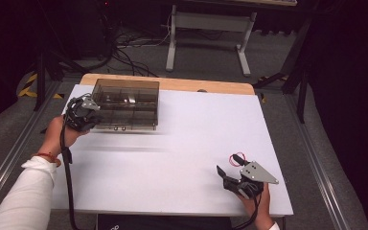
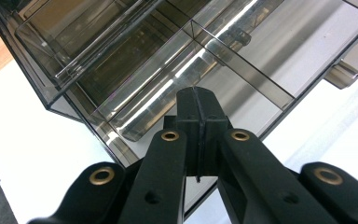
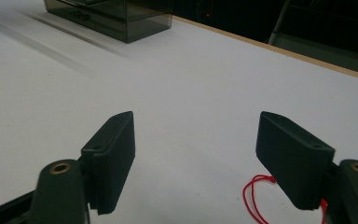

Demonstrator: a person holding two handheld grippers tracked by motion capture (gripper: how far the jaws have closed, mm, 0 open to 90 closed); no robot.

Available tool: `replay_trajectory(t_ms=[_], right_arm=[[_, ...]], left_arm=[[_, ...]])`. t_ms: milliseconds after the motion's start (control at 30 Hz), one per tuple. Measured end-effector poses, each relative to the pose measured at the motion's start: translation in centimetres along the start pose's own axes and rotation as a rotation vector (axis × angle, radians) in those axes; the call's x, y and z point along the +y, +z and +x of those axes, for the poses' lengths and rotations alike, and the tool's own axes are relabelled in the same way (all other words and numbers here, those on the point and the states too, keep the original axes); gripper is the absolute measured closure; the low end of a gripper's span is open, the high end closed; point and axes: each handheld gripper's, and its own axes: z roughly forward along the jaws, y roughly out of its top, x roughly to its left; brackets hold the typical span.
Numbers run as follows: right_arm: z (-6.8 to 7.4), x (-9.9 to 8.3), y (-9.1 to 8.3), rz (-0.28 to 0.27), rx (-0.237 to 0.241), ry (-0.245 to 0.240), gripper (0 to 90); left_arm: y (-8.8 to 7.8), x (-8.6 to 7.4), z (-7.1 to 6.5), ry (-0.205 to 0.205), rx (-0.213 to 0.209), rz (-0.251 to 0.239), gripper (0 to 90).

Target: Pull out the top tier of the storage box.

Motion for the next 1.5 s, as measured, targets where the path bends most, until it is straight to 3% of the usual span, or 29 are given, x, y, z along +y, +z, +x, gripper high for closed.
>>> replay_trajectory(t_ms=[167, 233, 267, 300, 467, 533, 600, 633, 700, 833, 900, 1067, 1167, 1233, 1300, 1333, 1367, 1467, 1500], right_arm=[[-0.1, 0.0, 0.0, 0.005, -0.004, 0.002, 29.8], [-0.3, 0.0, 0.0, 0.006, -0.008, 0.005, 30.4], [-0.3, 0.0, 0.0, 0.006, -0.008, 0.005, 30.4], [-0.5, 0.1, -0.1, 0.010, -0.016, 0.008, 32.1], [-1.4, 0.0, -0.2, 0.031, -0.029, 0.021, 37.2], [-2.3, -0.2, -0.1, 0.067, -0.035, 0.036, 43.8], [-2.6, -0.2, 0.0, 0.082, -0.032, 0.046, 44.8], [-3.2, -0.4, 0.3, 0.126, -0.035, 0.056, 48.9], [-3.5, -0.4, 0.4, 0.142, -0.029, 0.060, 50.3], [-4.6, -0.8, 1.2, 0.232, -0.001, 0.093, 57.8], [-4.8, -0.8, 1.6, 0.265, 0.012, 0.105, 60.7], [-4.8, -0.8, 2.3, 0.324, 0.038, 0.097, 67.4], [-5.0, -0.7, 2.9, 0.369, 0.055, 0.099, 68.2], [-5.0, -0.7, 3.0, 0.375, 0.055, 0.098, 69.0], [-5.1, -0.7, 3.1, 0.377, 0.049, 0.093, 70.9], [-5.1, -0.7, 3.2, 0.377, 0.045, 0.095, 75.8], [-5.1, -0.7, 3.2, 0.378, 0.045, 0.095, 80.0], [-5.0, -0.7, 3.2, 0.378, 0.054, 0.086, 86.6], [-4.9, -0.7, 3.2, 0.379, 0.057, 0.078, 89.8]], left_arm=[[-0.5, 0.0, -0.3, 0.008, 0.008, -0.028, 89.8], [-1.3, 0.2, -0.6, 0.024, 0.028, -0.075, 89.8], [-1.3, 0.2, -0.6, 0.024, 0.028, -0.075, 89.8], [-1.9, 0.2, -0.9, 0.032, 0.041, -0.114, 89.8], [-3.0, 0.0, -1.6, 0.052, 0.059, -0.182, 89.7], [-3.6, -0.7, -2.2, 0.044, 0.073, -0.249, 89.7], [-3.8, -1.1, -2.6, 0.053, 0.084, -0.274, 89.6], [-4.0, -1.4, -2.9, 0.060, 0.088, -0.295, 89.2], [-4.3, -2.2, -3.5, 0.063, 0.095, -0.337, 86.4], [-4.5, -3.7, -4.9, 0.076, 0.112, -0.393, 84.1], [-4.5, -4.4, -5.5, 0.090, 0.110, -0.403, 81.2], [-4.2, -6.2, -7.0, 0.081, 0.086, -0.444, 72.6], [-3.5, -7.5, -7.9, 0.084, 0.078, -0.437, 59.0], [-3.0, -8.4, -8.6, 0.075, 0.086, -0.433, 52.9], [-2.8, -9.2, -9.1, 0.075, 0.067, -0.443, 47.9], [-2.8, -9.5, -9.4, 0.063, 0.063, -0.450, 38.9], [-2.7, -10.1, -9.9, 0.030, 0.029, -0.462, 34.7], [-2.5, -10.7, -10.7, 0.020, 0.024, -0.454, 28.3], [-2.5, -10.9, -10.9, 0.044, 0.045, -0.450, 25.9]])
